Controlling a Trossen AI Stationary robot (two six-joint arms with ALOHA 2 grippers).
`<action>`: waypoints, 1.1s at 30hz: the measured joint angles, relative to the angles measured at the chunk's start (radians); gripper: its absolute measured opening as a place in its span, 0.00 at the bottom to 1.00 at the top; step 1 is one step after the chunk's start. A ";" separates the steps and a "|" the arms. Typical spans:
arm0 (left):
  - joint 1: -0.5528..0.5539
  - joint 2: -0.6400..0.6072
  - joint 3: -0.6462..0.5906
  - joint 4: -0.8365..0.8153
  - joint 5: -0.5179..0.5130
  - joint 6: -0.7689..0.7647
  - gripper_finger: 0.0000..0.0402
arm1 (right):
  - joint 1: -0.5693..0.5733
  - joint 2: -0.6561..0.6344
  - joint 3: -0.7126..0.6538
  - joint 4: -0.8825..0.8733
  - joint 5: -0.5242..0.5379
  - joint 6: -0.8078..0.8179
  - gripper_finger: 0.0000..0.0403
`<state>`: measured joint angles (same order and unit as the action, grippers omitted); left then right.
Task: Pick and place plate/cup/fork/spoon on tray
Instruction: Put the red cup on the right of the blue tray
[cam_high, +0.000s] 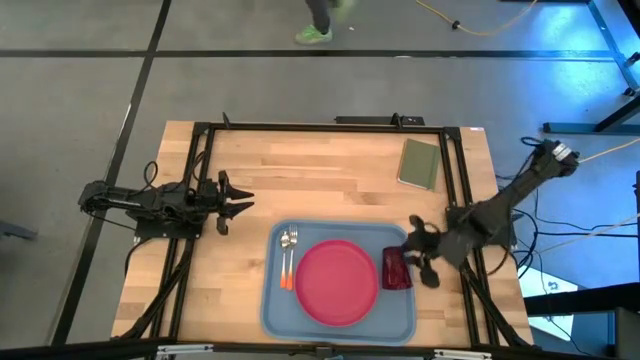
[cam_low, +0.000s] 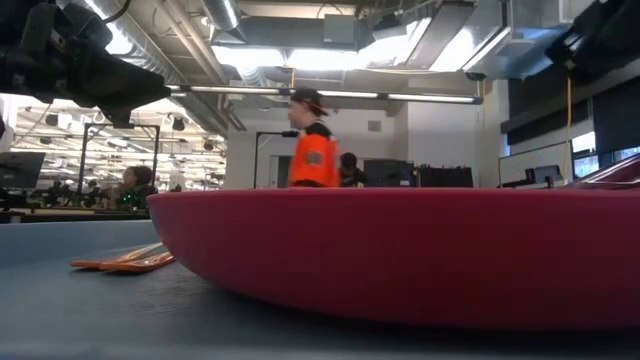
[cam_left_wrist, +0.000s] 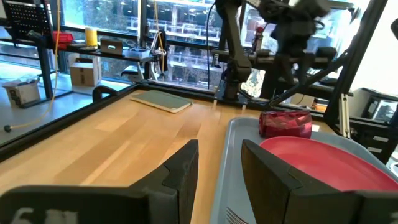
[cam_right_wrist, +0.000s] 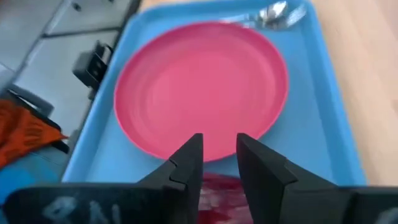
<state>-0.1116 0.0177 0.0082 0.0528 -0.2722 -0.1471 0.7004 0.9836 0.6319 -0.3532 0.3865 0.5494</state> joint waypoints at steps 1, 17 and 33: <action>0.000 0.000 0.000 0.000 0.000 0.000 0.29 | 0.027 0.034 0.020 -0.017 0.032 0.029 0.25; 0.000 0.000 0.000 0.000 0.000 0.000 0.29 | 0.279 0.459 0.455 -0.601 0.332 0.391 0.25; 0.000 0.000 0.000 0.000 0.000 0.000 0.29 | 0.316 0.742 0.714 -0.933 0.263 0.807 0.25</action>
<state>-0.1119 0.0181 0.0082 0.0532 -0.2722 -0.1471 1.0169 1.7253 1.3454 -1.2866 0.6499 1.3569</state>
